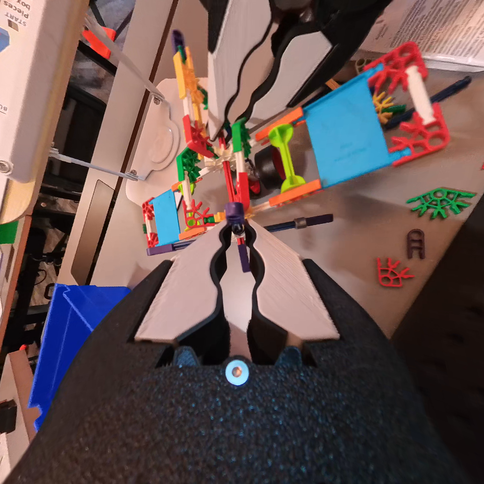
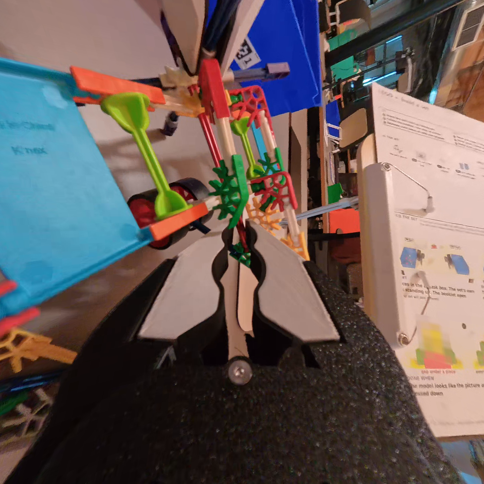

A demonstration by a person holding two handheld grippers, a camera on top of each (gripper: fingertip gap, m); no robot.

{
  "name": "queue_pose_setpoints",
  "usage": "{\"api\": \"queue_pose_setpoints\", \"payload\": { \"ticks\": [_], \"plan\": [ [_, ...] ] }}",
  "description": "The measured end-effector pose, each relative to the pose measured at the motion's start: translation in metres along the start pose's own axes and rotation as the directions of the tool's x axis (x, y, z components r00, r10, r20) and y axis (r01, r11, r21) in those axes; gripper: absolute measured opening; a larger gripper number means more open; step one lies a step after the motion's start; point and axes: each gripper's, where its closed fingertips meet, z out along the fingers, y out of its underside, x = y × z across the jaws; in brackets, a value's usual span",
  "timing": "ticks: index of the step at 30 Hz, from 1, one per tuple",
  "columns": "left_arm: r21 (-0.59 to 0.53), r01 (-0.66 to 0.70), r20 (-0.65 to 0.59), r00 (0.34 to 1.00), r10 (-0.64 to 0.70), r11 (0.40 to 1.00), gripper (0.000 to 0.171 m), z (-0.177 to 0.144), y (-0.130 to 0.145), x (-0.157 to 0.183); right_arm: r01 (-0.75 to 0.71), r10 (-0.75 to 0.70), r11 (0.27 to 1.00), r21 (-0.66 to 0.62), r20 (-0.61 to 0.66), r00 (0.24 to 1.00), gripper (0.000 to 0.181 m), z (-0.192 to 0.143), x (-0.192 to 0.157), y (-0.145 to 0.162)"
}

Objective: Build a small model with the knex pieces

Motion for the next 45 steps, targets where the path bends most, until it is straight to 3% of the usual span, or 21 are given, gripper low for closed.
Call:
{"api": "queue_pose_setpoints", "payload": {
  "ticks": [8, 11, 15, 19, 25, 35, 45],
  "plan": [
    [-0.008, -0.017, -0.014, 1.000, 0.017, 1.000, 0.010, -0.007, 0.004, -0.005, -0.069, 0.070, 0.997, 0.041, -0.018, 0.997, 0.009, 0.000, 0.004, 0.008],
    [0.008, 0.027, -0.028, 0.999, -0.027, 1.000, 0.030, -0.011, 0.012, -0.005, -0.111, 0.112, 0.993, 0.042, -0.010, 0.994, 0.009, 0.000, 0.005, 0.014],
    [0.041, 0.096, 0.026, 0.995, -0.097, 0.995, 0.037, -0.011, 0.020, -0.010, -0.154, 0.154, 0.987, 0.047, 0.001, 0.988, 0.008, -0.001, 0.005, 0.018],
    [0.012, 0.050, 0.065, 0.997, -0.050, 0.999, 0.040, 0.003, 0.019, -0.003, -0.157, 0.157, 0.986, 0.054, 0.004, 0.988, 0.008, -0.001, 0.004, 0.016],
    [0.084, 0.206, -0.020, 0.979, -0.205, 0.975, 0.044, 0.017, 0.008, 0.001, -0.161, 0.161, 0.985, 0.056, 0.012, 0.987, 0.009, -0.002, 0.003, 0.013],
    [0.159, 0.326, -0.052, 0.945, -0.322, 0.932, 0.024, 0.027, 0.006, -0.002, -0.210, 0.208, 0.975, 0.071, 0.033, 0.978, 0.009, -0.001, 0.003, 0.015],
    [0.177, 0.337, -0.089, 0.941, -0.326, 0.925, 0.023, 0.022, 0.002, -0.002, -0.249, 0.245, 0.965, 0.078, 0.065, 0.967, 0.009, -0.002, 0.002, 0.018]
  ]
}}
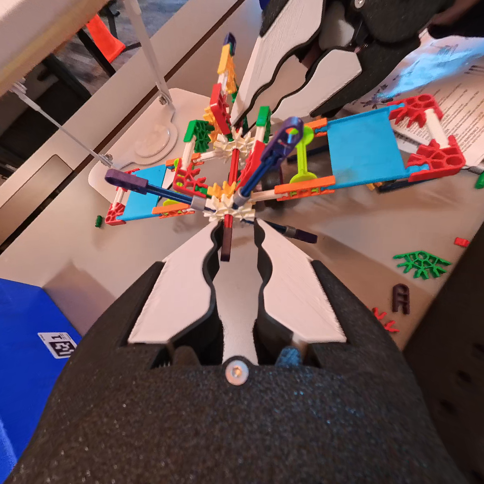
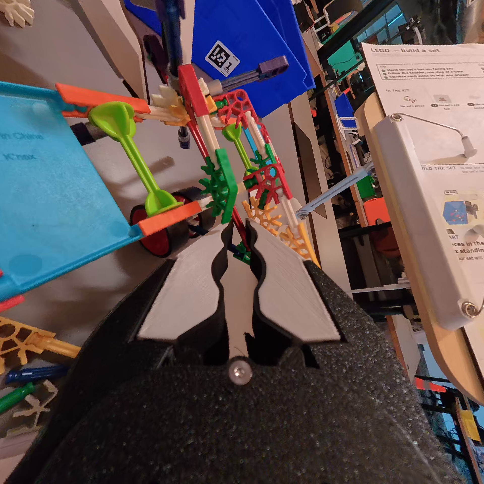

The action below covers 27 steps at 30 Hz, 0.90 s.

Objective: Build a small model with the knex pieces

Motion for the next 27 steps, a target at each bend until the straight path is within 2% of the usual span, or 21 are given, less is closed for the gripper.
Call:
{"api": "queue_pose_setpoints", "payload": {
  "ticks": [5, 11, 14, 17, 20, 22, 27],
  "plan": [
    [0.022, 0.018, -0.023, 1.000, -0.018, 1.000, 0.022, -0.004, -0.009, 0.001, -0.079, 0.079, 0.997, -0.001, 0.031, 0.996, 0.009, 0.002, -0.001, 0.005],
    [0.043, 0.001, -0.040, 0.999, 0.001, 0.999, 0.038, 0.002, -0.017, 0.009, -0.174, 0.174, 0.985, -0.001, 0.058, 0.983, 0.009, 0.007, -0.002, 0.016],
    [0.030, -0.040, 0.004, 0.999, 0.040, 0.999, 0.040, 0.005, -0.019, 0.008, -0.200, 0.200, 0.980, -0.001, 0.079, 0.977, 0.008, 0.007, -0.004, 0.017],
    [0.060, -0.012, 0.015, 1.000, 0.011, 0.998, 0.039, 0.005, -0.024, 0.002, -0.241, 0.239, 0.971, 0.002, 0.125, 0.963, 0.007, 0.010, -0.011, 0.019],
    [0.032, -0.014, 0.020, 1.000, 0.013, 0.999, 0.039, 0.011, -0.018, -0.003, -0.259, 0.257, 0.966, -0.009, 0.143, 0.956, 0.006, 0.013, -0.015, 0.025],
    [0.023, -0.014, 0.015, 1.000, 0.014, 1.000, 0.037, 0.015, -0.016, -0.004, -0.278, 0.277, 0.960, -0.014, 0.154, 0.948, 0.006, 0.014, -0.016, 0.025],
    [0.025, 0.020, 0.010, 1.000, -0.021, 0.999, 0.009, 0.023, -0.013, -0.008, -0.289, 0.291, 0.957, -0.032, 0.159, 0.944, 0.009, 0.012, -0.015, 0.028]
  ]
}}
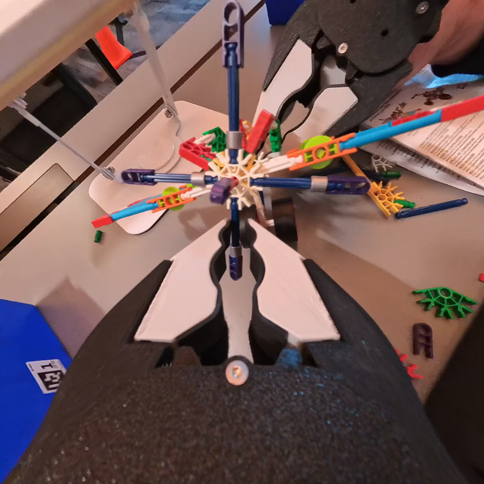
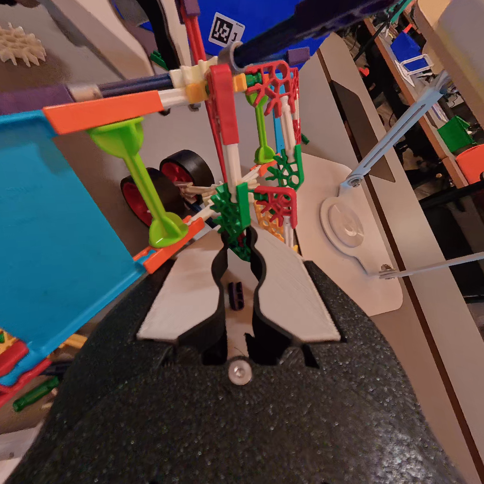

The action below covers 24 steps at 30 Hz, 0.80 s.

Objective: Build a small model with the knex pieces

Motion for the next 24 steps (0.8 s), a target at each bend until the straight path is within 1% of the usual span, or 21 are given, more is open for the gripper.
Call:
{"api": "queue_pose_setpoints", "payload": {
  "ticks": [1, 3, 10, 16, 18, 21, 24],
  "plan": [
    [0.006, 0.009, -0.008, 1.000, -0.009, 1.000, 0.005, -0.001, 0.000, 0.000, -0.004, 0.004, 1.000, -0.003, 0.000, 1.000, 0.011, -0.001, 0.001, 0.001],
    [0.017, 0.030, -0.020, 0.999, -0.030, 0.999, 0.005, -0.002, -0.001, 0.002, -0.015, 0.015, 1.000, -0.001, 0.002, 1.000, 0.012, -0.002, 0.003, 0.002],
    [0.058, 0.087, 0.013, 0.996, -0.088, 0.995, 0.005, -0.007, 0.002, -0.005, -0.014, 0.015, 1.000, -0.007, 0.017, 1.000, 0.011, -0.003, 0.001, 0.003],
    [0.059, 0.055, 0.054, 0.997, -0.058, 0.997, 0.005, -0.009, 0.003, -0.005, 0.012, -0.012, 1.000, -0.024, 0.026, 1.000, 0.011, -0.004, -0.002, 0.002],
    [0.071, 0.079, 0.065, 0.994, -0.084, 0.994, 0.005, -0.012, 0.004, -0.010, 0.005, -0.005, 1.000, 0.003, 0.038, 0.999, 0.013, -0.011, -0.001, -0.002],
    [0.069, 0.113, 0.079, 0.990, -0.118, 0.991, 0.005, -0.013, 0.010, -0.019, -0.065, 0.055, 0.993, 0.100, 0.097, 0.994, 0.014, -0.029, 0.004, -0.014],
    [0.054, 0.147, 0.070, 0.986, -0.150, 0.988, 0.005, -0.009, 0.019, -0.024, -0.147, 0.137, 0.976, 0.158, 0.073, 0.988, 0.014, -0.042, 0.023, -0.016]
  ]
}}
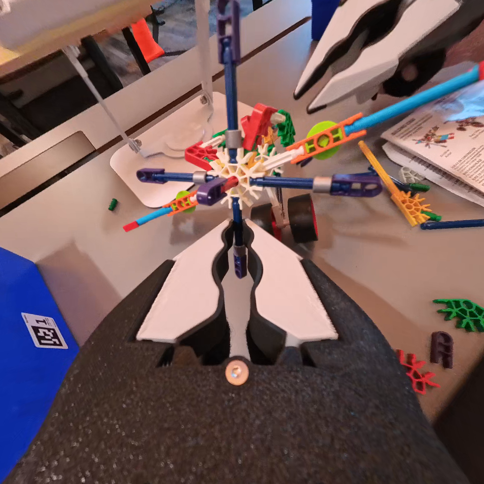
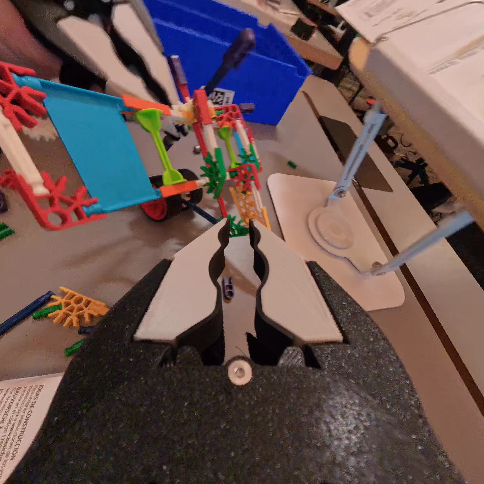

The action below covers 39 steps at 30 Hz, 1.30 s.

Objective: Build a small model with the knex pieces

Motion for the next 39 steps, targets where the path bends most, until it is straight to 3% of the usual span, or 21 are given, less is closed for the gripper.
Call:
{"api": "queue_pose_setpoints", "payload": {
  "ticks": [4, 10, 19, 22, 29, 33, 35, 39],
  "plan": [
    [0.020, -0.010, -0.021, 1.000, 0.010, 1.000, 0.006, -0.002, 0.001, -0.001, -0.029, 0.028, 0.999, -0.017, -0.037, 0.999, 0.015, -0.001, 0.011, 0.011],
    [0.044, -0.168, -0.047, 0.984, 0.170, 0.985, 0.006, -0.007, 0.003, 0.011, 0.007, -0.010, 0.996, -0.085, -0.028, 1.000, 0.017, 0.008, 0.005, 0.026],
    [0.029, -0.397, 0.006, 0.918, 0.397, 0.917, 0.005, -0.006, 0.004, 0.019, 0.043, -0.043, 0.999, -0.030, 0.004, 0.999, 0.027, 0.003, -0.004, 0.012],
    [-0.002, -0.407, 0.011, 0.913, 0.407, 0.913, 0.006, -0.004, 0.010, 0.013, 0.026, -0.027, 1.000, -0.011, -0.037, 0.999, 0.042, 0.001, 0.005, 0.009],
    [-0.012, -0.429, 0.005, 0.903, 0.429, 0.903, 0.006, 0.000, 0.015, 0.011, 0.000, 0.005, 0.998, 0.056, -0.086, 0.996, 0.047, -0.008, 0.017, -0.001],
    [-0.098, -0.480, 0.038, 0.873, 0.485, 0.872, 0.007, 0.007, 0.027, 0.002, -0.010, 0.011, 1.000, 0.015, -0.064, 0.998, 0.048, -0.008, 0.016, 0.009],
    [-0.084, -0.451, 0.025, 0.891, 0.454, 0.889, 0.007, 0.009, 0.026, 0.002, -0.030, 0.030, 1.000, -0.006, -0.037, 0.999, 0.050, -0.009, 0.014, 0.014],
    [-0.084, -0.434, 0.038, 0.898, 0.438, 0.897, 0.007, 0.011, 0.025, -0.004, -0.033, 0.034, 0.999, -0.033, 0.012, 0.999, 0.031, -0.013, 0.009, 0.021]
  ]
}}
